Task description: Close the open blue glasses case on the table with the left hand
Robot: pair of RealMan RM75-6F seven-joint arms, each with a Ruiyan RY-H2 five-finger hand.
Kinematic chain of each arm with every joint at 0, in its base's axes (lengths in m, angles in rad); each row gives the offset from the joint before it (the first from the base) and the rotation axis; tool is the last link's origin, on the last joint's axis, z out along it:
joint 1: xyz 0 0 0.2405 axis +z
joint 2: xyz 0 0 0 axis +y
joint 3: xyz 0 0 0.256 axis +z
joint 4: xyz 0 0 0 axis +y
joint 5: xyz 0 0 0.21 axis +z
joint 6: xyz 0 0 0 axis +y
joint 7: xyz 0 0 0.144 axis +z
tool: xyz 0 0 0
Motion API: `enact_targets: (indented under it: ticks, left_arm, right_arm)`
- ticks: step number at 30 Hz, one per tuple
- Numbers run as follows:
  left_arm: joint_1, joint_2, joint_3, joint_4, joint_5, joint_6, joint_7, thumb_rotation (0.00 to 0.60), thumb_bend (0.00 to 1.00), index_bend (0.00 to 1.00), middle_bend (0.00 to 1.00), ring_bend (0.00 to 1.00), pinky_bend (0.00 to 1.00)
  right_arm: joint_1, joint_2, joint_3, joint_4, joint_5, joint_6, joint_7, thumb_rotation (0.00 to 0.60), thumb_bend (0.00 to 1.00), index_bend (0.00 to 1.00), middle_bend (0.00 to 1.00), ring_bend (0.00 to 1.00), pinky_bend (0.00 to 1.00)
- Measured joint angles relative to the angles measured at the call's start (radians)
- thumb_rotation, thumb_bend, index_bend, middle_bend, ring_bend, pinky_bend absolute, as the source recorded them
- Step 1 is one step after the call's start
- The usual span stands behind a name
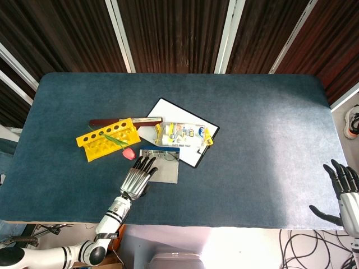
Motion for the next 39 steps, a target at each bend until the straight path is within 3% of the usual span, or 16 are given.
enact_targets:
  ticks: [25, 39]
  left_arm:
    - [-0.045, -0.003, 0.014, 0.031, -0.056, 0.0, 0.007, 0.6, 0.35, 0.29, 0.0, 0.0, 0.0]
    - [-0.107, 0.001, -0.011, 0.054, -0.162, -0.055, 0.047, 0.6, 0.35, 0.37, 0.0, 0.0, 0.0]
  right_arm:
    - [0.005, 0.005, -0.001, 0.0, -0.011, -0.002, 0.018, 0.6, 0.18, 0.0, 0.0, 0.0, 0.0]
    - [0.001, 0.007, 0.0, 0.003, -0.012, 0.007, 0.033, 0.6, 0.18, 0.0, 0.0, 0.0, 0.0]
